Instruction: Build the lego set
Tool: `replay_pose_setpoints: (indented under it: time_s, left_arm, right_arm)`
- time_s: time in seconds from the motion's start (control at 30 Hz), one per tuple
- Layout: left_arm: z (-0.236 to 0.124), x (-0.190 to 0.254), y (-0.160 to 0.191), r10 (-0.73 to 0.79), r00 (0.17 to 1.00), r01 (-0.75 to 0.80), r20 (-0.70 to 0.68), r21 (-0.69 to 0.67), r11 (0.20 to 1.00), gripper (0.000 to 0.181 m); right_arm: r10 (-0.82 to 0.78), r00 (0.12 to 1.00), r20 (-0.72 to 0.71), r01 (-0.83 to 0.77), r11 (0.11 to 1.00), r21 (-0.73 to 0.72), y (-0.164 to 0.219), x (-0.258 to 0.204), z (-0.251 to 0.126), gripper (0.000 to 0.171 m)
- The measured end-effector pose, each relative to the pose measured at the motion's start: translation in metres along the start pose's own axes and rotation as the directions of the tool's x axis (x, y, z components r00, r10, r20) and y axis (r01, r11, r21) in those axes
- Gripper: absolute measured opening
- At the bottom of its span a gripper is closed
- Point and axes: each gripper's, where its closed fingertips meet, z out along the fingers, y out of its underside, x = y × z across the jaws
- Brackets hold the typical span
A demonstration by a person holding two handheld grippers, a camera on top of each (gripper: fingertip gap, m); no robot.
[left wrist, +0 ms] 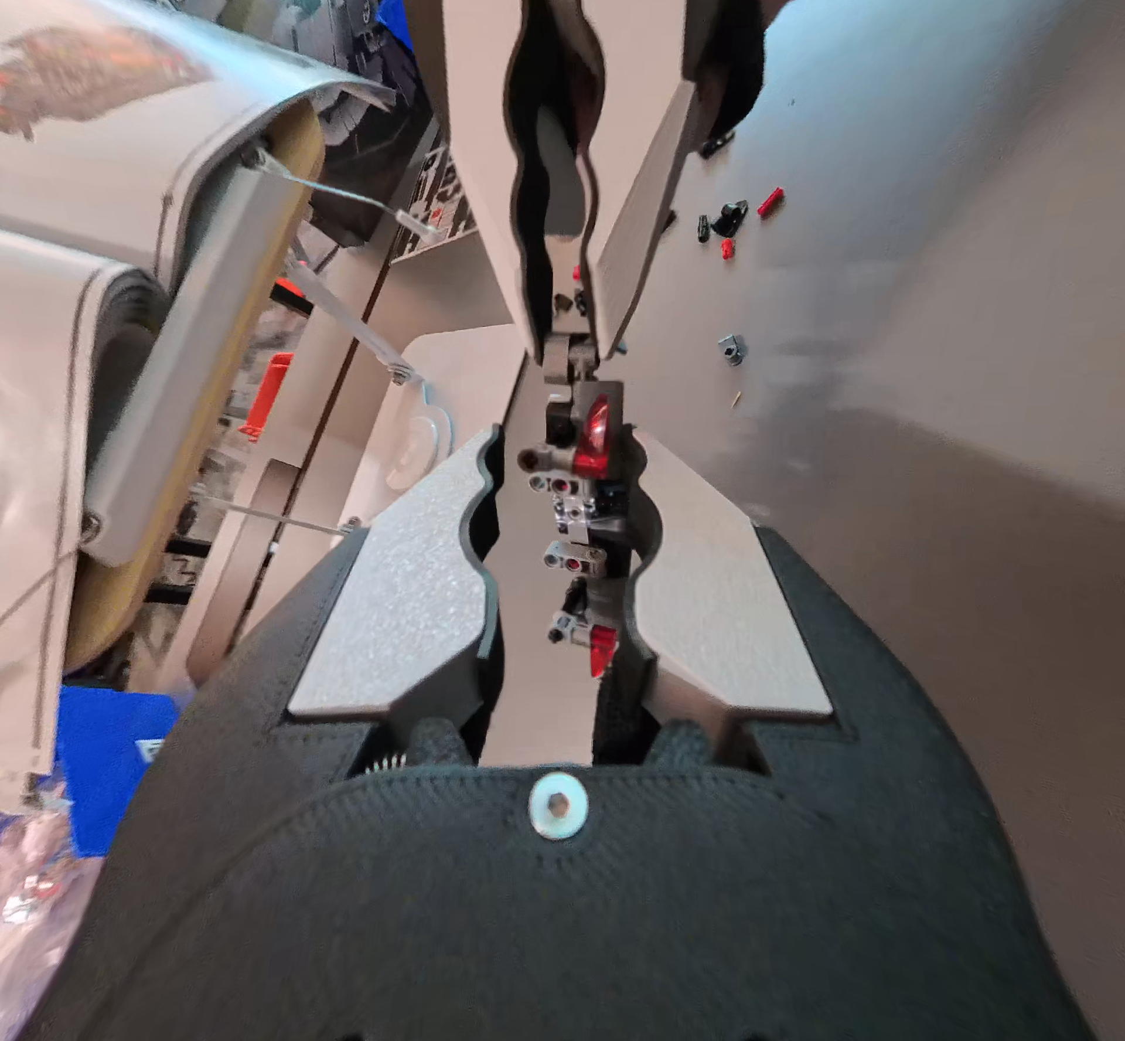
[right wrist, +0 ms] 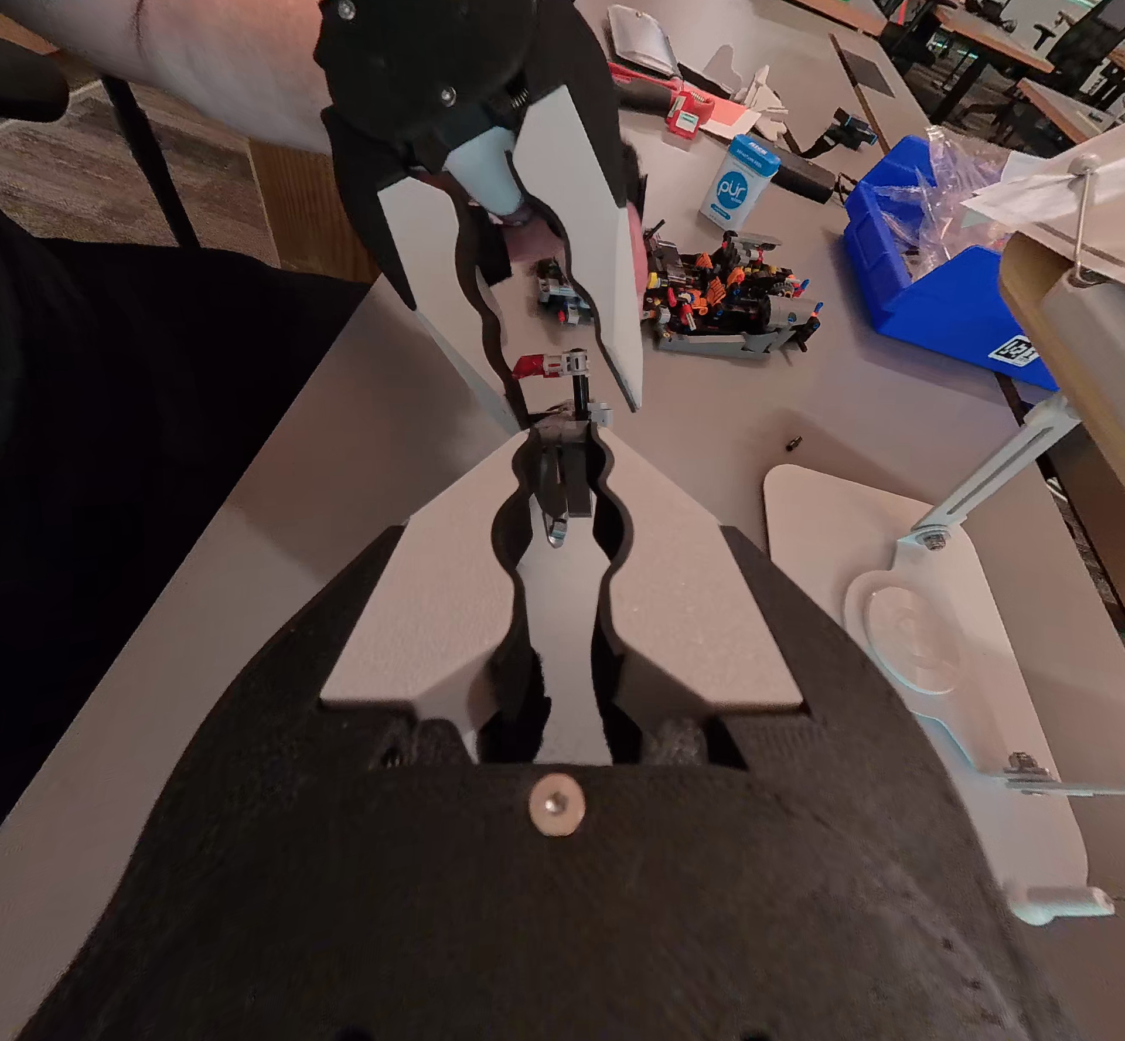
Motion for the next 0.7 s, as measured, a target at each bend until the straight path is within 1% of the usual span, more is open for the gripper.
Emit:
replay_pose_setpoints:
  time_s: [0.07, 0.2, 0.37, 0.57, 0.7]
  left_arm:
    - [0.000, 0.003, 0.000, 0.030, 1.000, -0.030, -0.010, -0.028, 0.999, 0.035]
    - [0.004, 0.009, 0.001, 0.005, 0.998, -0.007, -0.062, -0.018, 1.000, 0.027]
    - [0.004, 0.009, -0.001, 0.010, 0.998, -0.009, -0.064, 0.010, 1.000, 0.025]
    - [0.006, 0.012, 0.001, 0.016, 0.998, -0.015, -0.066, 0.016, 1.000, 0.023]
    - [0.008, 0.012, 0.002, -0.010, 0.996, 0.012, -0.084, 0.020, 1.000, 0.026]
  right_arm:
    - [-0.006, 1.000, 0.004, 0.006, 1.000, -0.005, 0.000, -0.002, 0.001, 0.012]
    - [-0.017, 1.000, 0.003, 0.018, 1.000, -0.006, -0.001, -0.003, 0.001, 0.012]
    - [-0.010, 1.000, 0.010, 0.010, 1.000, 0.004, -0.002, -0.004, 0.000, 0.012]
    - [-0.023, 1.000, 0.011, 0.023, 0.999, -0.027, 0.004, -0.004, 0.001, 0.012]
    - [-0.020, 1.000, 0.014, 0.021, 0.999, -0.029, 0.004, -0.004, 0.001, 0.012]
